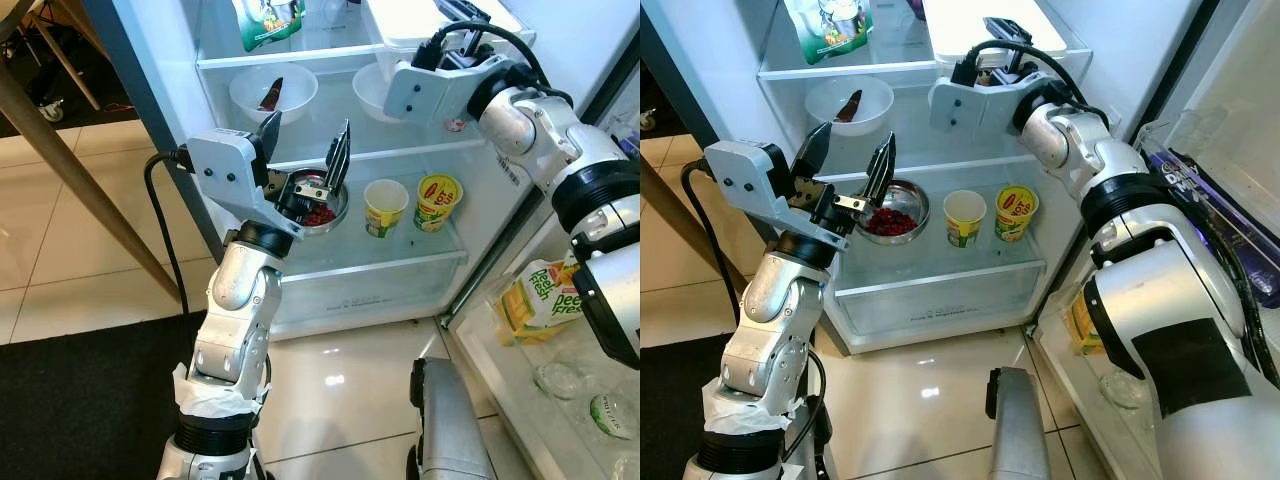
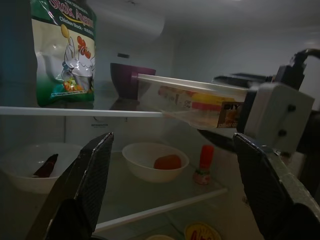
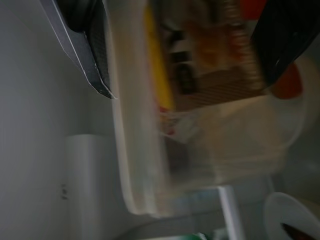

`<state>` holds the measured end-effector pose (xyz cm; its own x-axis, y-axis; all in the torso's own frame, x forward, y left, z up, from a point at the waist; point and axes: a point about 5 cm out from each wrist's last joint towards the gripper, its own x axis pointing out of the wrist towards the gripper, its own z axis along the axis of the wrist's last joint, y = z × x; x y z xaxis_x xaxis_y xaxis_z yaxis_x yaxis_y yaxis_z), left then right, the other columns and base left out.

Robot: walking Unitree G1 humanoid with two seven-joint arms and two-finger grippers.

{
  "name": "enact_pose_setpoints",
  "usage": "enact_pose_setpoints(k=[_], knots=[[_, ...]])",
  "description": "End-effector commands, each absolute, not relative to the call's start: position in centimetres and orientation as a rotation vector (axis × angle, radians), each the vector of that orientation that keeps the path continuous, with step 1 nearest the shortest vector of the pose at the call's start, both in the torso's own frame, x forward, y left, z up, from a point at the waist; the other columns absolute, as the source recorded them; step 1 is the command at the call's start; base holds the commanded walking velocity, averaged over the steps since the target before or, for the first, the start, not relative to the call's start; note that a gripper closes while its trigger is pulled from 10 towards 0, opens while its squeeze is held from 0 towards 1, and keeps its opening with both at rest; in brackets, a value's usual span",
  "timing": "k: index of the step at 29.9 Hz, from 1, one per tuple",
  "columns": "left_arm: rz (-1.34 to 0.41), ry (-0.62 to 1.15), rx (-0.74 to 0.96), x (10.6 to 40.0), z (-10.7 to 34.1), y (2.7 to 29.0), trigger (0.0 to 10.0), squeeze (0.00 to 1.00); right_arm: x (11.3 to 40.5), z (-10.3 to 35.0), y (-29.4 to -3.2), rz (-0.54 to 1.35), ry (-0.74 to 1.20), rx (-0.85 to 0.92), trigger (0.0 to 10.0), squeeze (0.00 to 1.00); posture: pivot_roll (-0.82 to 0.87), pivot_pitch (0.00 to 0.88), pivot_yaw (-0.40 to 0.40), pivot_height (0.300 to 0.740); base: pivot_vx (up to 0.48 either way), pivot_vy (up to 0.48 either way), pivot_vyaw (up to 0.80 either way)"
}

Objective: Restocking fridge

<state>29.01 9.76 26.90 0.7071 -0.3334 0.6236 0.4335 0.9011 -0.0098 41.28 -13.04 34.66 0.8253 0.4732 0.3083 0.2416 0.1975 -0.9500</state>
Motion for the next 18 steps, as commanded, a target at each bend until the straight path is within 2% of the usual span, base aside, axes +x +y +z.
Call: enact_pose_setpoints(k=[1,9,18], knots=[[-0.435,-0.656,-0.159,29.1,26.6,9.6,10.0,0.00,41.1,34.3,-14.2,0.200,-0.618,-1.379,10.0,0.00,-0.04,0.213,0.012,0.471,0.000,0.000,0.00],[-0.437,-0.659,-0.158,29.2,26.7,9.7,10.0,0.00,40.5,34.4,-14.7,0.268,-0.643,-1.371,10.0,0.00,-0.04,0.209,0.017,0.471,0.000,0.000,0.00],[-0.440,-0.662,-0.155,29.2,26.7,9.7,10.0,0.00,39.4,34.9,-14.7,0.430,-0.694,-1.220,10.0,0.00,-0.04,0.205,0.020,0.471,0.000,0.000,0.00]])
